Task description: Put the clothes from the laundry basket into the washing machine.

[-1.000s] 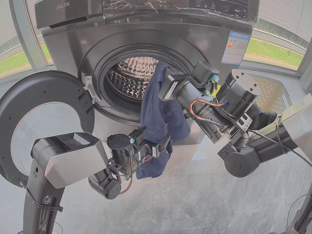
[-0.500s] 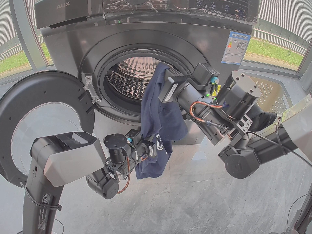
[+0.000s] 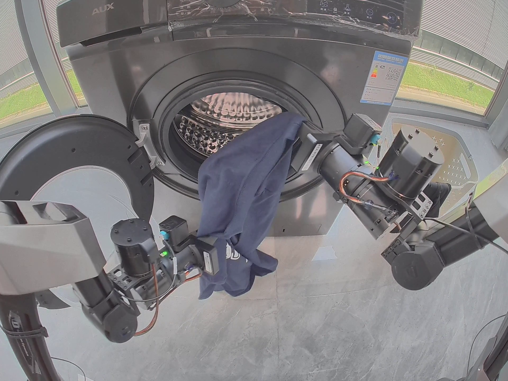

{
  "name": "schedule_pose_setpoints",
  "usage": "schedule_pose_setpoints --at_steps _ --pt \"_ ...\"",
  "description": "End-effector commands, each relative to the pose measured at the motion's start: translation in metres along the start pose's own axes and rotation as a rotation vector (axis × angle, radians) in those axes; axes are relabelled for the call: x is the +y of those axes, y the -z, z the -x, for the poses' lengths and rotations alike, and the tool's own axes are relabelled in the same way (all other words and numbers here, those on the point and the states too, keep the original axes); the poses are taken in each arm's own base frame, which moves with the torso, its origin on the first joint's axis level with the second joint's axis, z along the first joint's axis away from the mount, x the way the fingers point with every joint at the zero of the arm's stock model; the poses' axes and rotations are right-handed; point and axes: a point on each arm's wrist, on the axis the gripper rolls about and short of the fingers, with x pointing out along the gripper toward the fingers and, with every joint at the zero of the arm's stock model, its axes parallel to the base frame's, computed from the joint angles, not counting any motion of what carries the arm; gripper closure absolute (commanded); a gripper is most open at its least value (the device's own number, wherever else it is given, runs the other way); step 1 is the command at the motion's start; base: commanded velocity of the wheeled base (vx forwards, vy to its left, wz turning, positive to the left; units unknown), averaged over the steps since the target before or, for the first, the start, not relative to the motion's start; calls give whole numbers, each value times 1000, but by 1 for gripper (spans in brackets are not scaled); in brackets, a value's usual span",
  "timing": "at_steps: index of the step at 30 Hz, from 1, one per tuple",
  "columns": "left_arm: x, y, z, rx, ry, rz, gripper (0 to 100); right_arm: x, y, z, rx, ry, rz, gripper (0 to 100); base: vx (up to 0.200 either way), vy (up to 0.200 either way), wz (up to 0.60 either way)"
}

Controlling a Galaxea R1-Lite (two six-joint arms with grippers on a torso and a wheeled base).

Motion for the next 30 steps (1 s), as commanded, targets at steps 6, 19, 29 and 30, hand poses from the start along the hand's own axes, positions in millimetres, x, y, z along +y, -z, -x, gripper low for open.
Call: schedule_pose_setpoints --at_steps 6,19,29,30 --pt "2 2 18 42 36 1 0 6 -12 12 -12 -19 -16 100 0 0 0" --pt "25 37 -38 37 -17 -5 0 21 -9 13 -3 -54 -27 100 0 0 0" --pt "19 41 -57 2 16 -8 0 20 -9 14 -2 -54 -25 100 0 0 0" --pt "17 41 -57 2 21 -8 0 20 -8 13 -1 -53 -24 100 0 0 0"
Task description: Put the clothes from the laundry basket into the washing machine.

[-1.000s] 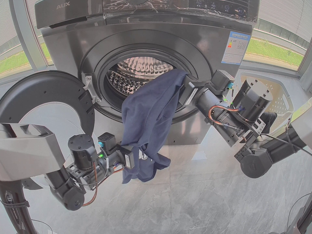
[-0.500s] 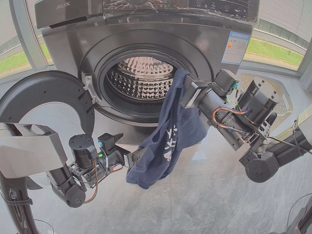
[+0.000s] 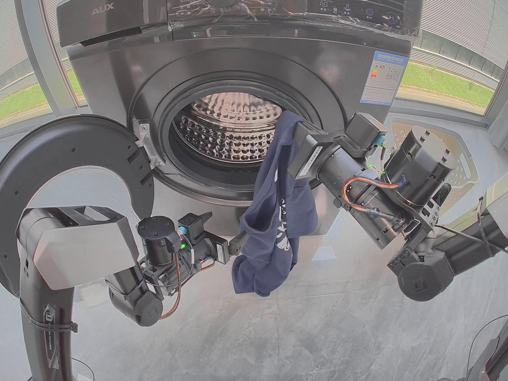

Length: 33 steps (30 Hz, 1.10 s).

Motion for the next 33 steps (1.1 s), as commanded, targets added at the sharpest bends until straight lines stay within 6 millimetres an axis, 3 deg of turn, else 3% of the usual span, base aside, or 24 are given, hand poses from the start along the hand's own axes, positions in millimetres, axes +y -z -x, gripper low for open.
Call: schedule_pose_setpoints --at_steps 1,15,25,33 --pt "-4 10 -5 16 13 1 0 0 1 0 3 -1 0 100 0 0 0" --pt "-24 7 -7 9 151 -1 0 -1 5 -1 12 2 2 100 0 0 0" --pt "-53 9 -12 -2 243 -5 0 -2 12 -4 24 4 4 100 0 0 0" --pt "-67 21 -34 -34 252 -6 0 -2 12 -4 22 4 3 100 0 0 0"
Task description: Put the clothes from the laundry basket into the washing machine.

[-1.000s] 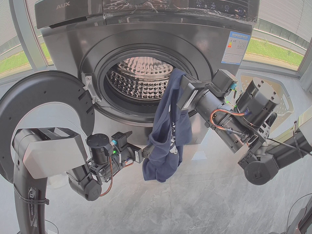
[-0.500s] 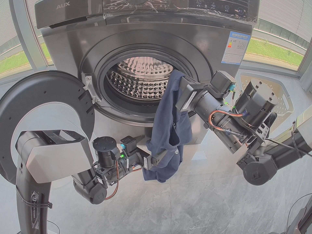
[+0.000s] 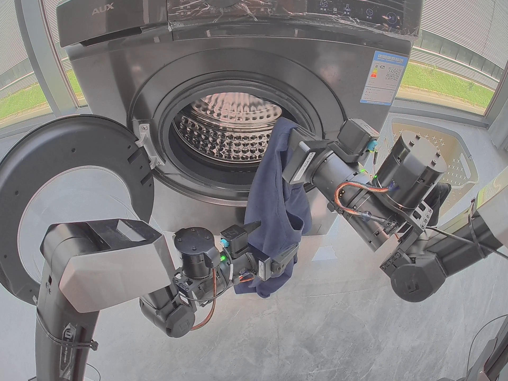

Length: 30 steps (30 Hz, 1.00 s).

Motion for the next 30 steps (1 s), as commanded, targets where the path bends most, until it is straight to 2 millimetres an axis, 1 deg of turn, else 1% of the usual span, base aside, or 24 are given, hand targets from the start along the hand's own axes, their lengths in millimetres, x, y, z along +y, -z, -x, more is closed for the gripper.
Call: schedule_pose_setpoints --at_steps 1,2,3,5,10,11,16,19,20,23,24,25,26,27,28,29,30 --pt "-2 12 -14 -8 -4 -4 0 0 1 0 3 0 -1 100 0 0 0" --pt "-2 12 -14 -8 -4 -4 0 0 1 0 3 0 -1 100 0 0 0" --pt "1 15 -21 -23 -27 -13 0 0 1 0 3 0 1 100 0 0 0" --pt "2 16 -25 -36 -41 -18 0 0 1 0 3 0 -1 100 0 0 0" --pt "3 14 -28 -50 -60 -19 0 0 1 0 0 -1 -1 100 0 0 0" --pt "4 13 -29 -53 -63 -20 100 0 1 0 0 -1 -1 100 0 0 0" --pt "4 11 -30 -64 -81 -21 100 0 1 0 1 0 -1 100 0 0 0" --pt "6 6 -29 -77 -104 -22 100 0 1 0 1 0 -1 100 0 0 0" --pt "7 3 -27 -80 -107 -23 100 -1 1 1 2 1 0 100 0 0 0" --pt "6 -20 -13 -99 -122 -22 100 -7 -2 1 -3 16 3 100 0 0 0" --pt "5 -21 -12 -97 -122 -20 100 -7 -2 1 -3 16 3 100 0 0 0" --pt "4 -38 6 -96 -126 -19 100 -13 -4 1 -7 34 6 100 0 0 0" --pt "4 -45 15 -93 -132 -19 100 -16 -6 2 -12 41 9 100 0 0 0" --pt "4 -48 19 -92 -136 -19 100 -17 -7 2 -14 43 10 100 0 0 0" --pt "4 -58 39 -78 -145 -23 100 -21 -10 3 -15 56 13 100 0 0 0" --pt "4 -60 43 -75 -147 -23 100 -22 -11 4 -19 57 14 100 0 0 0" --pt "3 -70 65 -65 -155 -26 100 -26 -14 6 -20 70 17 100 0 0 0"
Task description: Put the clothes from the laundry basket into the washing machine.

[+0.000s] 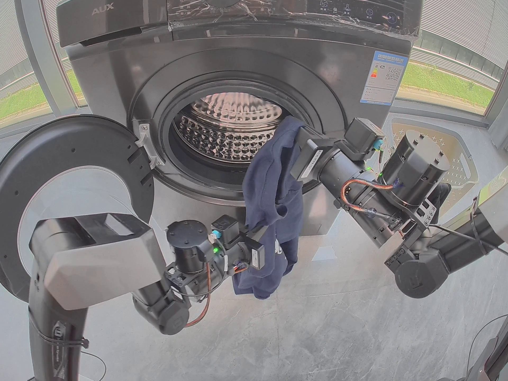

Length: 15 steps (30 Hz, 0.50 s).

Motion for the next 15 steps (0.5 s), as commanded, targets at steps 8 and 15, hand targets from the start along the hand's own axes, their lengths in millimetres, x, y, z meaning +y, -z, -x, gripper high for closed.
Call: schedule_pose_setpoints --at_steps 8,15 --pt "4 -62 110 54 -3 2 100 -22 -14 13 -6 61 8 100 0 0 0" --pt "12 -42 95 102 -18 13 100 -11 -12 14 2 29 -4 100 0 0 0"
